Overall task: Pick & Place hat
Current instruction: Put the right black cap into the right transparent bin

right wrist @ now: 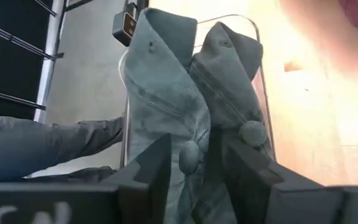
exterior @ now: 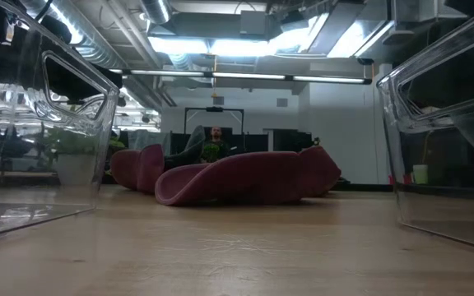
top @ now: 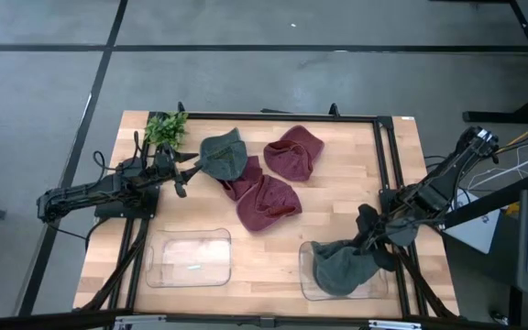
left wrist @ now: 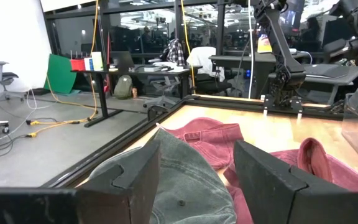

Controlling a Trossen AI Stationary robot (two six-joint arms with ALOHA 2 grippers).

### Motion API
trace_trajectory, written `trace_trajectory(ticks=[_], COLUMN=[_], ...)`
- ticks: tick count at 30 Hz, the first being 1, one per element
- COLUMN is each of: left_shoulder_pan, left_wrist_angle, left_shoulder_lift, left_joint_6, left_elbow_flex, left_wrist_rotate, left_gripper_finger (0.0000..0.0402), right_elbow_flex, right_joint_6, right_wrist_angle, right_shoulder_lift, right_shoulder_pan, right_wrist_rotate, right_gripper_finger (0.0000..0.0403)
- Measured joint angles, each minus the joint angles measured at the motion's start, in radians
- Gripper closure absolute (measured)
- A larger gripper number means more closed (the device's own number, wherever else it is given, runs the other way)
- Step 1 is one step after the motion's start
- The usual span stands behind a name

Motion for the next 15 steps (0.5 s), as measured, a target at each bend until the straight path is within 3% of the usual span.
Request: trace_trajectory(ticks=[7,15], left_shoulder_pan=[0.0,0.0], left_wrist_angle=[0.0,0.0], left_shoulder_lift=[0.0,0.0], left_joint_6=[0.0,0.0], left_elbow_flex=[0.0,0.0], left_wrist_rotate=[0.0,0.0], left_gripper_finger=[0.0203,0.0203], right_elbow_flex=[0.0,0.0], right_joint_6=[-0.003,-0.006], right_wrist_angle=[-0.047,-0.047], right_shoulder_lift=[0.0,0.0], right_shoulder_pan=[-0.034,-0.079], right_wrist_rotate=[0.084,0.095], right_gripper_finger=[0.0193,0.0156])
